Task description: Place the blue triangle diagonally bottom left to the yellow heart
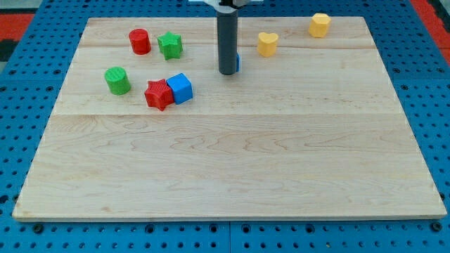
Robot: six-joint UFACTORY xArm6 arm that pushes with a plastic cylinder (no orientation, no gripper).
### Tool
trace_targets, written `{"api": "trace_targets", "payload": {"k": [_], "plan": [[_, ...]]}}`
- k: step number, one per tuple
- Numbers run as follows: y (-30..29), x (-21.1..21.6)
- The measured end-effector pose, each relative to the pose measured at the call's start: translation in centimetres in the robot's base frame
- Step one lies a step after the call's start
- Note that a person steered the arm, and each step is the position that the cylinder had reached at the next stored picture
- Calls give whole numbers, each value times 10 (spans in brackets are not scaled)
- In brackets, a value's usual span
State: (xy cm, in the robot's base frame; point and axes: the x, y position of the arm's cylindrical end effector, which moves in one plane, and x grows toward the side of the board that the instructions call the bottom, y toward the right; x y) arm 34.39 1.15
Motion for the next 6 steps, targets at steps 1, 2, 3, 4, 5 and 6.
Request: {"api": "trace_targets", "payload": {"k": [1, 2, 3, 4, 5, 6], "plan": [[29, 15], [37, -13], [27, -33], [5, -33], [-7, -36], [8, 2]]}}
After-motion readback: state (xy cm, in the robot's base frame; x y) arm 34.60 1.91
